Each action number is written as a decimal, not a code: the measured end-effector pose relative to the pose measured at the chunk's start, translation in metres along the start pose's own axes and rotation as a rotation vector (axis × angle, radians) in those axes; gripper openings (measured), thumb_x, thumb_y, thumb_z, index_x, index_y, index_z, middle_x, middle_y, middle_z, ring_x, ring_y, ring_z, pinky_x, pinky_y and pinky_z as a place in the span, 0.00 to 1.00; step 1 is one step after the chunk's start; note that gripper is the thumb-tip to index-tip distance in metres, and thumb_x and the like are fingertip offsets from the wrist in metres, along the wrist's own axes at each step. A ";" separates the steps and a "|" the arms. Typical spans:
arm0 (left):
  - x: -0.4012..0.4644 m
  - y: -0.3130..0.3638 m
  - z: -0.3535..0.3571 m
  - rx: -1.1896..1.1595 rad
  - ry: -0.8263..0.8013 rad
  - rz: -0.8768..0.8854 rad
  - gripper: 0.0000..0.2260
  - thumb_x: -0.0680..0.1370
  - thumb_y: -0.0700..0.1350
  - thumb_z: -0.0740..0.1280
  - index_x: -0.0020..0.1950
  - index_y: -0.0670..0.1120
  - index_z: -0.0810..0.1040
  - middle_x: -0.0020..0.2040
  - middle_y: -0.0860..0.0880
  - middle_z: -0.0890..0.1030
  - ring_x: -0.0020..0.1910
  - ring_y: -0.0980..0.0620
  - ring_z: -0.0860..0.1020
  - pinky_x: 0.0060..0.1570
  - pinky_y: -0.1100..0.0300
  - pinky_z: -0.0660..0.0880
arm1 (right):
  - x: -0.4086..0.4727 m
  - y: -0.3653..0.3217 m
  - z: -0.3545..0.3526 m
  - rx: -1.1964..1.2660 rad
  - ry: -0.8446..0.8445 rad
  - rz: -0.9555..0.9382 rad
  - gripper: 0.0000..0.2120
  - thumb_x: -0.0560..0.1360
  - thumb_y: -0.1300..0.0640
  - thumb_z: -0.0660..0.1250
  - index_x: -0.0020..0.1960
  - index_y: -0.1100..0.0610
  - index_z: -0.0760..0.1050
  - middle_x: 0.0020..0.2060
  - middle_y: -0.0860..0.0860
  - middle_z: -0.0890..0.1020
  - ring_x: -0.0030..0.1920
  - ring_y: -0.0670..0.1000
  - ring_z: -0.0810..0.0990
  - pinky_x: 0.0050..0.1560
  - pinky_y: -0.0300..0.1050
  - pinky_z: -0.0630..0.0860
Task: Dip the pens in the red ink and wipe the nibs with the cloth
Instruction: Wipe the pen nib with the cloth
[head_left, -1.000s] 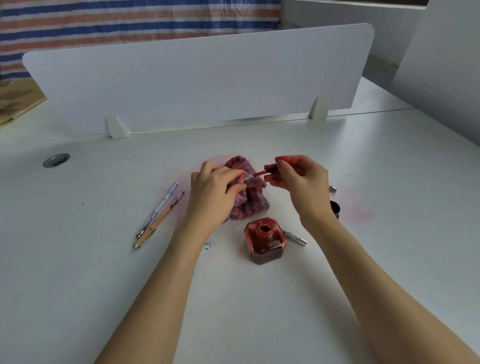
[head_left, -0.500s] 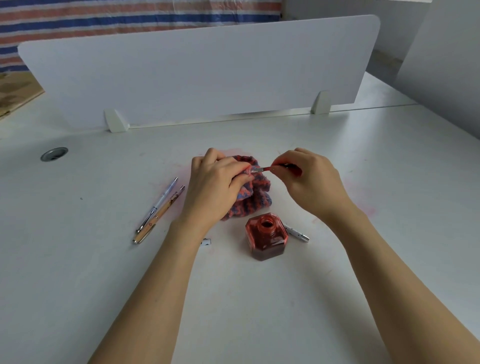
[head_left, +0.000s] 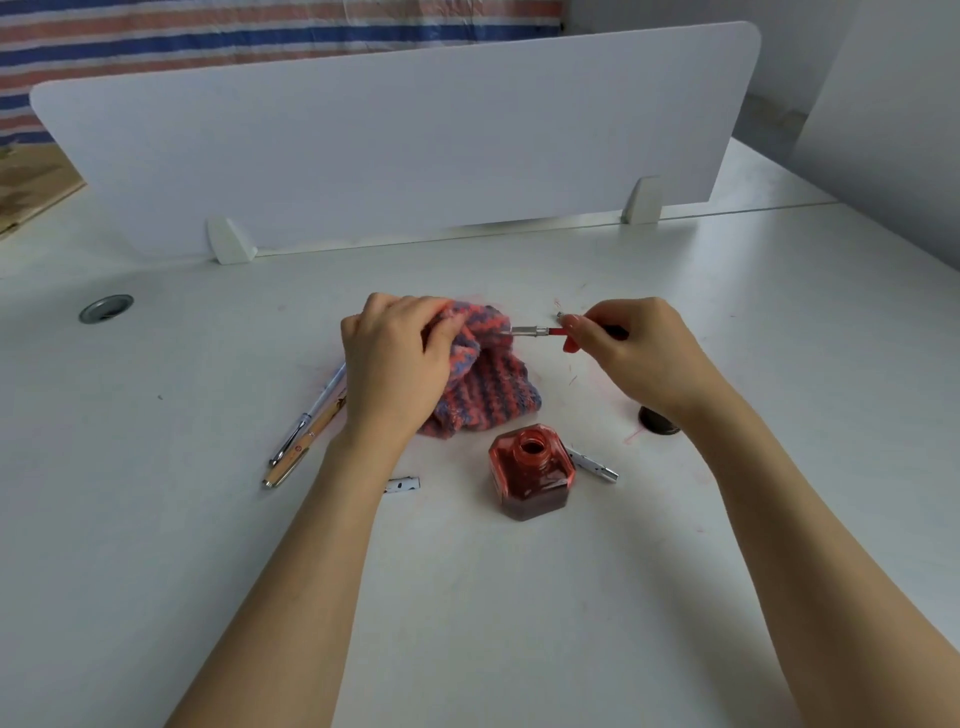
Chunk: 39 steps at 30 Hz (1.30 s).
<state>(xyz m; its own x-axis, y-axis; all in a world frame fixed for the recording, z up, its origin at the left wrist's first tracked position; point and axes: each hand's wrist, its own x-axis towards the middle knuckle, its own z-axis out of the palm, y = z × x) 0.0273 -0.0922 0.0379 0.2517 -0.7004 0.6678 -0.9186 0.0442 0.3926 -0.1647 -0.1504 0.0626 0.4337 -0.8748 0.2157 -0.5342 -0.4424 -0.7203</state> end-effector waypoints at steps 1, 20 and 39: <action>0.000 0.002 -0.001 -0.026 0.005 -0.030 0.12 0.74 0.47 0.63 0.48 0.43 0.81 0.43 0.46 0.83 0.47 0.43 0.75 0.47 0.52 0.64 | 0.000 0.000 0.000 -0.003 -0.021 -0.003 0.13 0.77 0.51 0.61 0.40 0.56 0.79 0.24 0.49 0.70 0.25 0.48 0.63 0.29 0.41 0.61; -0.005 0.014 0.009 -0.091 -0.176 0.216 0.16 0.73 0.54 0.60 0.53 0.48 0.81 0.48 0.52 0.83 0.51 0.53 0.70 0.50 0.55 0.60 | -0.004 -0.012 0.015 0.006 0.006 -0.110 0.14 0.78 0.54 0.59 0.42 0.60 0.79 0.26 0.42 0.71 0.26 0.44 0.67 0.29 0.41 0.63; -0.004 0.023 -0.006 -0.138 -0.362 0.035 0.09 0.78 0.43 0.63 0.55 0.43 0.79 0.40 0.66 0.64 0.48 0.58 0.61 0.49 0.59 0.54 | -0.002 -0.008 0.002 -0.020 -0.001 -0.259 0.02 0.73 0.62 0.68 0.45 0.57 0.79 0.42 0.46 0.73 0.43 0.49 0.77 0.49 0.54 0.76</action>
<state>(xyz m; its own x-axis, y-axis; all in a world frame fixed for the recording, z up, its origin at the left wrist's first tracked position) 0.0068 -0.0844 0.0483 0.0742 -0.9020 0.4253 -0.8689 0.1508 0.4714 -0.1598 -0.1450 0.0661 0.5584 -0.7319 0.3905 -0.4200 -0.6553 -0.6278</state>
